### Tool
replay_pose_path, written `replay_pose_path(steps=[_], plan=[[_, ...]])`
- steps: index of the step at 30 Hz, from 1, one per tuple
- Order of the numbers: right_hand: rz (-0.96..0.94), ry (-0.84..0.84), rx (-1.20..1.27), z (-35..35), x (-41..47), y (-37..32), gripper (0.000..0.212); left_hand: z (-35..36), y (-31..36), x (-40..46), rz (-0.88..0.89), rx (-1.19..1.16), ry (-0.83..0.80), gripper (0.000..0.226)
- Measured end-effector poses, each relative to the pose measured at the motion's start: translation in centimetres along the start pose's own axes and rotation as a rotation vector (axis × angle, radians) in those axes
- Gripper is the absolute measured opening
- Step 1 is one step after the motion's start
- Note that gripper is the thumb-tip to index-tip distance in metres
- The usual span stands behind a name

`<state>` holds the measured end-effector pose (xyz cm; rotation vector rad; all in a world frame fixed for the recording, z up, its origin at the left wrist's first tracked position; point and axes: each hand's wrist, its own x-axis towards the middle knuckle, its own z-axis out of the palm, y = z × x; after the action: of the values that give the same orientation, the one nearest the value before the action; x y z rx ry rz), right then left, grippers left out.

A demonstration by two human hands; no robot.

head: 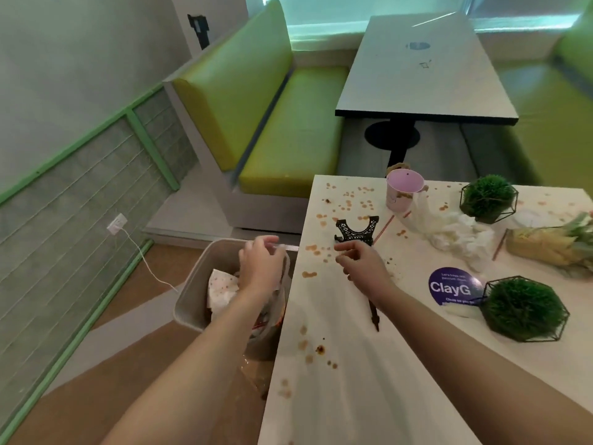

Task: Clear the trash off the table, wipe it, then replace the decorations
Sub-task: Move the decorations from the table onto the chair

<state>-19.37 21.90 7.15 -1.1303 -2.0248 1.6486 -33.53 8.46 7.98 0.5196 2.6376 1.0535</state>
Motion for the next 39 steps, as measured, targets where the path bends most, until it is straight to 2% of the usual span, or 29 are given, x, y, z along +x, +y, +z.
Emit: replay_pose_path(steps=[3,7,15,18,23,26,29,31,34,39], plan=[[-0.010,0.064,-0.052,-2.7,0.6,0.4,0.017,2.9,3.8,-0.5,0.138,-0.038,-0.103,0.016],[0.005,0.161,-0.126,-7.6,1.8,2.0,0.015,7.7,9.0,-1.3,0.209,-0.037,-0.305,0.020],[0.061,0.320,-0.368,-15.4,6.3,6.0,0.021,16.0,13.6,-1.4,0.164,-0.053,-0.513,0.027],[0.063,0.324,-0.461,-18.0,8.8,7.4,0.028,18.7,14.7,-0.7,0.107,-0.077,-0.522,0.028],[0.058,0.244,-0.683,-20.1,12.7,8.2,0.052,21.6,15.9,0.5,0.040,-0.134,-0.494,0.034],[0.075,0.196,-0.821,-20.3,14.9,8.4,0.058,23.2,16.0,1.2,0.004,-0.150,-0.468,0.032],[0.051,0.188,-0.845,-20.0,16.9,8.8,0.060,24.5,15.8,1.8,-0.031,-0.211,-0.472,0.030],[0.040,0.167,-0.859,-20.0,18.0,9.3,0.056,25.5,15.9,2.2,-0.040,-0.238,-0.458,0.029],[0.005,0.145,-0.866,-19.9,18.5,10.2,0.039,26.3,16.0,2.5,-0.056,-0.265,-0.433,0.024],[-0.089,0.218,-0.548,-20.7,17.6,10.6,0.021,26.7,17.6,2.5,-0.076,-0.386,-0.456,0.028]])
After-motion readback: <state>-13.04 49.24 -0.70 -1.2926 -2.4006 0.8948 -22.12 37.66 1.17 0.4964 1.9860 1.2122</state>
